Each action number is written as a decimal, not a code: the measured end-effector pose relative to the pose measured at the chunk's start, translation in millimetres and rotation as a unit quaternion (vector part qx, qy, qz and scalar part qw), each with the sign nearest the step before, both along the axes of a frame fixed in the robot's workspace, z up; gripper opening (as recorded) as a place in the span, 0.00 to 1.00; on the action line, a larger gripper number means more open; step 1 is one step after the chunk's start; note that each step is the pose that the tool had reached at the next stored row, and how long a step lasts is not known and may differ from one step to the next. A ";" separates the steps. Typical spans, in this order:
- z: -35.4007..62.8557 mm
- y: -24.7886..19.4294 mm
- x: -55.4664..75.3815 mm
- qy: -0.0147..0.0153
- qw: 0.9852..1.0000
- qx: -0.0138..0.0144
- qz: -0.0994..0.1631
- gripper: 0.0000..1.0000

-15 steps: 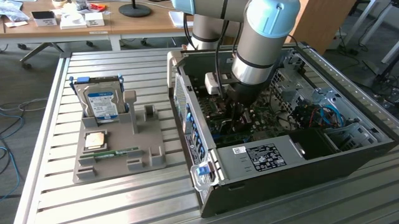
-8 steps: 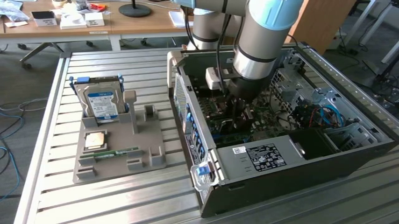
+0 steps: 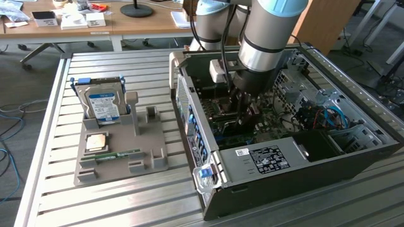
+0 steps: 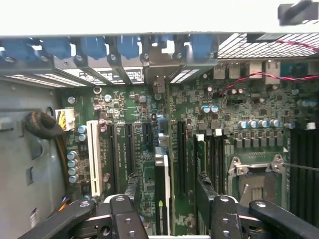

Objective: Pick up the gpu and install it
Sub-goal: 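Insert the gpu into the slot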

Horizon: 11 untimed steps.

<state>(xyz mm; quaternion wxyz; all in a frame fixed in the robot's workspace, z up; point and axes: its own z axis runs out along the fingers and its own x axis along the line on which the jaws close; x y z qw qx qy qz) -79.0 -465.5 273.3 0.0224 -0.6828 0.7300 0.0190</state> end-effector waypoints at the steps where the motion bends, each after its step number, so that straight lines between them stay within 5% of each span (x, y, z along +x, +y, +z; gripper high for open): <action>1: 2.7 0.0 0.0 0.000 1.000 0.000 0.000 0.58; 11: 30.9 0.0 0.0 0.000 1.000 0.000 0.000 0.58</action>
